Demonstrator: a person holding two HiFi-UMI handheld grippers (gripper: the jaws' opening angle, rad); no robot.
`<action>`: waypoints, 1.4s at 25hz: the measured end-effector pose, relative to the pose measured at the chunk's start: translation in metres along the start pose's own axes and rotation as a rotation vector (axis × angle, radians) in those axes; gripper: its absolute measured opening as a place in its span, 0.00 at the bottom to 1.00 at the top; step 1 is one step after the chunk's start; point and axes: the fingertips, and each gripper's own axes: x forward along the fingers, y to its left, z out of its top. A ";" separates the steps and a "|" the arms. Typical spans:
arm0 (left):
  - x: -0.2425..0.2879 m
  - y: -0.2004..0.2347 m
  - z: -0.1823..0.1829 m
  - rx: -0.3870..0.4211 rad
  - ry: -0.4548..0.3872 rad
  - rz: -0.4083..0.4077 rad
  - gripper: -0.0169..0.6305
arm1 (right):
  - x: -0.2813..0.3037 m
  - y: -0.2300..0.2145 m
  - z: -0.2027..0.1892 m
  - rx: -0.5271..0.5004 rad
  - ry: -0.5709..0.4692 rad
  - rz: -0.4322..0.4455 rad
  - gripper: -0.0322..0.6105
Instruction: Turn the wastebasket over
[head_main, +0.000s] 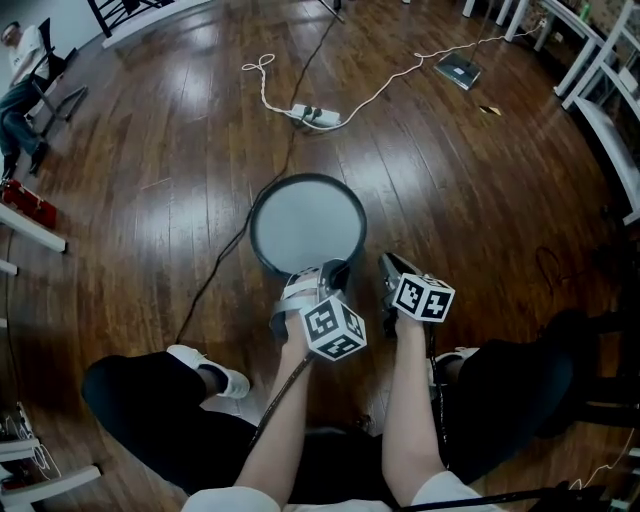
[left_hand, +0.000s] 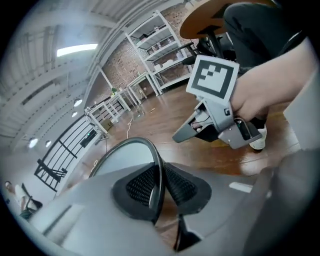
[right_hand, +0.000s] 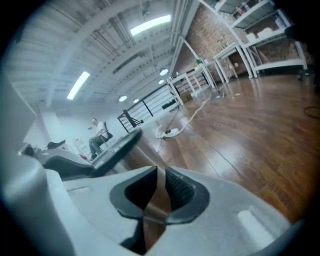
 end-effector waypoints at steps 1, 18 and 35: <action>-0.002 0.000 -0.001 -0.022 -0.015 0.013 0.14 | -0.005 0.018 0.006 -0.031 -0.041 0.042 0.10; -0.271 0.045 -0.031 -0.727 -0.561 0.368 0.33 | -0.223 0.205 0.031 -0.535 -0.410 0.116 0.24; -0.443 -0.106 -0.014 -0.722 -0.663 0.444 0.54 | -0.430 0.274 -0.065 -0.712 -0.500 0.155 0.61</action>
